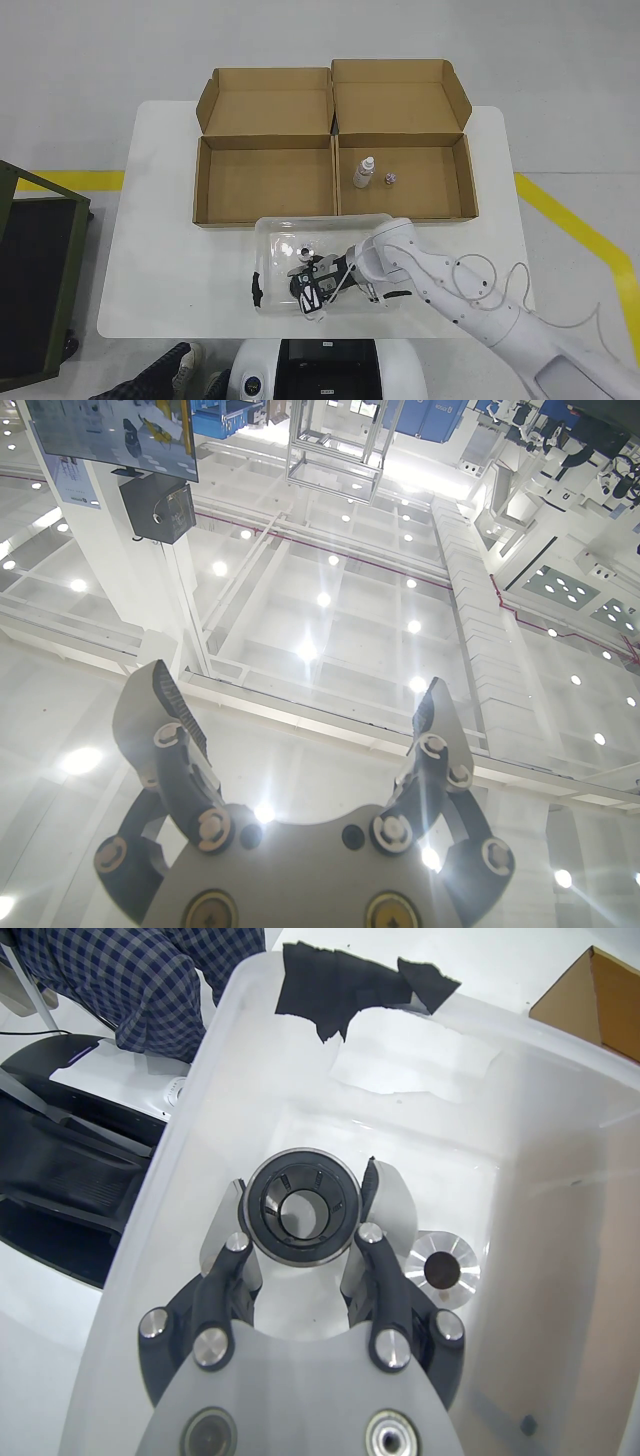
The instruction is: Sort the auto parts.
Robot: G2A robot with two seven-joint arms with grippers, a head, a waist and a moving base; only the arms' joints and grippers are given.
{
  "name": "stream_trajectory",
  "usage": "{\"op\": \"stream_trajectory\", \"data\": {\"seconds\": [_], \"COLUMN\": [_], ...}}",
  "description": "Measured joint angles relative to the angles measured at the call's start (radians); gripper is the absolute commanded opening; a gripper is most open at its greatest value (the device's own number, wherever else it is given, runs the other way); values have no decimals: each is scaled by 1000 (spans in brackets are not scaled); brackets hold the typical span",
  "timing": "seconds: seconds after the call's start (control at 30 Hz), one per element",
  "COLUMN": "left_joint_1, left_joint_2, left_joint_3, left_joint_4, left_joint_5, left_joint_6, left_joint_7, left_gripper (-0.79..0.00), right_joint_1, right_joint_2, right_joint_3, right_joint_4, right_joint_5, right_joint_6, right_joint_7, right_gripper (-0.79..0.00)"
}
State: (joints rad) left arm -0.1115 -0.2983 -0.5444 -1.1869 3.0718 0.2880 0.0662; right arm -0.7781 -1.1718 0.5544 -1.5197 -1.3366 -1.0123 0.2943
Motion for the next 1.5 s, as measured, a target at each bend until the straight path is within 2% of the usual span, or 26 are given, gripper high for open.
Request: {"op": "stream_trajectory", "data": {"seconds": [0.03, 0.07, 0.1, 0.47, 0.97, 1.1, 1.5], "left_joint_1": [0, 0, 0, 0, 0, 0, 0], "left_joint_2": [0, 0, 0, 0, 0, 0, 0], "left_joint_3": [0, 0, 0, 0, 0, 0, 0], "left_joint_4": [0, 0, 0, 0, 0, 0, 0], "left_joint_5": [0, 0, 0, 0, 0, 0, 0], "left_joint_6": [0, 0, 0, 0, 0, 0, 0], "left_joint_7": [0, 0, 0, 0, 0, 0, 0], "left_gripper": [0, 0, 0, 0, 0, 0, 0], "right_joint_1": [1, 3, 5, 1, -112, -150, -213], "right_joint_2": [0, 0, 0, 21, 89, 104, 124], "right_joint_3": [-1, -2, -2, 36, 228, 299, 413], "right_joint_4": [0, -1, -4, -79, -303, -365, -479], "right_joint_5": [-1, -2, -3, -8, -29, -17, 1], "right_joint_6": [0, 0, 0, 1, 2, 31, 84], "right_joint_7": [-2, -4, -6, -33, -111, -134, -161], "right_gripper": [-699, -782, -785, -785, -785, -785, -785]}}
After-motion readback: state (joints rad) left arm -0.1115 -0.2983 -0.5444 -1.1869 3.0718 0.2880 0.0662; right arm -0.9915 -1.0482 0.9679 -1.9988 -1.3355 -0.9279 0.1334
